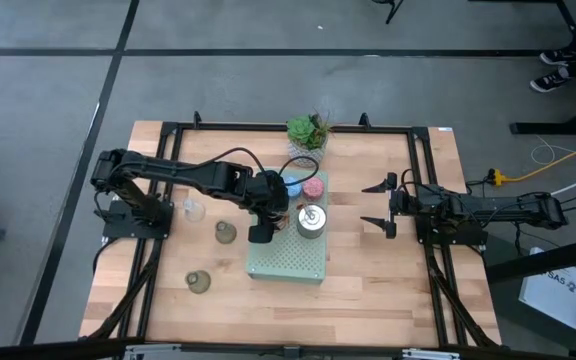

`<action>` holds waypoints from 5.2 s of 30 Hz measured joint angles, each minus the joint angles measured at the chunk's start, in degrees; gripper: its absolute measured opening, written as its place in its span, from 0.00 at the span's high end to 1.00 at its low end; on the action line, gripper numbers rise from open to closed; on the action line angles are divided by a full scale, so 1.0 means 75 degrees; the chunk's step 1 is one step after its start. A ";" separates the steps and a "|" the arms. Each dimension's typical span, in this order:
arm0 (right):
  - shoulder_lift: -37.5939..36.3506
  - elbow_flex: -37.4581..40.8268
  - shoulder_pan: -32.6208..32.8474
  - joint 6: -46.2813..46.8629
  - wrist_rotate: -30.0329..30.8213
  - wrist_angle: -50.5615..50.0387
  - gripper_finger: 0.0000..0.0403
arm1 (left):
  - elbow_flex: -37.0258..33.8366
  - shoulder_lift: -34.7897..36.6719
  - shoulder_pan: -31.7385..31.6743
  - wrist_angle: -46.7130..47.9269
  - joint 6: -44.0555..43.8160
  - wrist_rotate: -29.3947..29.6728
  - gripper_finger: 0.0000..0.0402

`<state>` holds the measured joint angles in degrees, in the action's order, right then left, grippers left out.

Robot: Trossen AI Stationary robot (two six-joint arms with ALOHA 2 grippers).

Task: Pick & Place candle stick holders
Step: Put the silver scented candle on the shelf, then put the top green vase candle holder on the shelf

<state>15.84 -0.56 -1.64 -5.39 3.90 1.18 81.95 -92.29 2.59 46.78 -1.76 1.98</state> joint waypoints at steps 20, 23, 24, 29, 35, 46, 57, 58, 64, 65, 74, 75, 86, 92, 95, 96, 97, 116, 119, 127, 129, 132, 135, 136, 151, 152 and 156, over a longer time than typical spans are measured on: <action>0.0000 0.0000 -0.0002 0.0000 0.0000 0.0001 0.01 | -0.0003 0.0000 0.0000 -0.0003 0.0000 -0.0003 0.07; 0.0000 0.0000 0.0001 0.0000 0.0000 0.0000 0.01 | -0.0003 0.0000 0.0000 -0.0003 0.0000 -0.0003 0.07; 0.0000 0.0000 0.0000 0.0000 0.0000 -0.0001 0.01 | -0.0003 0.0000 0.0000 -0.0008 0.0000 -0.0005 0.07; 0.0000 -0.0001 0.0000 0.0000 0.0000 -0.0001 0.01 | -0.0003 0.0000 0.0000 -0.0041 0.0000 -0.0003 0.07; 0.0000 0.0000 -0.0002 0.0000 0.0000 0.0001 0.01 | -0.0003 0.0000 -0.0003 -0.0099 0.0000 -0.0003 0.07; 0.0000 0.0000 -0.0002 0.0000 0.0000 0.0001 0.01 | -0.0003 0.0000 -0.0003 -0.0157 0.0008 0.0006 0.06; 0.0000 0.0000 -0.0002 0.0000 0.0002 -0.0001 0.01 | -0.0003 0.0000 -0.0003 -0.0283 0.0365 -0.0001 0.00; 0.0000 0.0000 -0.0001 0.0000 0.0000 -0.0002 0.01 | -0.0003 0.0000 -0.0003 -0.0290 0.0409 -0.0002 0.00; 0.0000 0.0000 -0.0002 0.0000 0.0000 0.0001 0.01 | -0.0006 0.0100 -0.0001 -0.0463 0.0338 0.0034 0.00; 0.0000 0.0000 0.0001 0.0000 0.0000 -0.0001 0.01 | -0.0006 0.0127 -0.0001 -0.0454 0.0344 0.0082 0.00; -0.0001 -0.0001 -0.0002 0.0000 0.0003 -0.0002 0.01 | -0.0006 0.0299 0.0008 -0.0497 0.0289 0.0317 0.00; 0.0000 -0.0003 -0.0002 0.0000 0.0000 0.0001 0.01 | -0.0006 0.0321 0.0015 -0.0505 0.0221 0.0391 0.00; -0.0001 0.0000 -0.0002 0.0000 0.0002 -0.0001 0.01 | -0.0006 0.0836 0.0150 -0.0451 -0.0146 0.0766 0.00; -0.0001 0.0000 -0.0002 0.0000 0.0002 -0.0002 0.01 | -0.0006 0.1250 0.0360 -0.0359 -0.0523 0.1358 0.00; 0.0000 0.0000 0.0001 0.0000 0.0000 -0.0002 0.01 | -0.0006 0.1411 0.0520 -0.0118 -0.0853 0.1829 0.00; 0.0000 0.0000 -0.0001 0.0000 0.0001 0.0001 0.01 | -0.0006 0.1458 0.0582 0.0008 -0.0965 0.1971 0.00; -0.0001 0.0000 0.0000 0.0000 0.0001 0.0000 0.01 | -0.0006 0.1500 0.0642 0.0132 -0.1076 0.2096 0.00; -0.0001 0.0000 0.0001 0.0000 0.0000 0.0000 0.01 | -0.0006 0.1585 0.1584 0.2435 -0.4568 0.2786 0.00; 0.0000 0.0000 0.0001 0.0000 0.0003 -0.0002 0.01 | -0.0006 0.1582 0.1728 0.2865 -0.5401 0.2693 0.00; 0.0000 0.0000 -0.0002 0.0000 0.0000 -0.0002 0.01 | -0.0006 0.1582 0.1959 0.3295 -0.5940 0.2118 0.00; 0.0000 0.0000 -0.0002 0.0000 0.0000 0.0001 0.01 | -0.0006 0.1580 0.1981 0.3276 -0.5826 0.2102 0.00; 0.0000 0.0000 -0.0002 0.0000 0.0000 0.0000 0.01 | -0.0006 0.1580 0.2002 0.3276 -0.5811 0.2110 0.00; -0.0003 0.0000 -0.0002 0.0000 0.0000 0.0001 0.01 | -0.0006 0.1580 0.2002 0.3276 -0.5810 0.2113 0.00; -0.0003 0.0000 0.0001 0.0000 0.0000 -0.0002 0.01 | -0.0006 0.1578 0.2002 0.3276 -0.5808 0.2114 0.00; -0.0001 0.0000 -0.0002 0.0000 0.0000 -0.0002 0.01 | -0.0006 0.1570 0.2000 0.3076 -0.5942 0.2328 0.00; -0.0002 0.0000 0.0000 0.0000 0.0000 0.0001 0.01 | -0.0006 0.1556 0.2002 0.3077 -0.6041 0.2393 0.00; 0.0000 0.0000 0.0001 0.0000 0.0000 -0.0002 0.01 | -0.0006 0.1513 0.2061 0.3171 -0.6257 0.2404 0.00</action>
<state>15.84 -0.56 -1.63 -5.39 3.90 1.17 81.91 -80.94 18.04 70.57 -48.69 20.01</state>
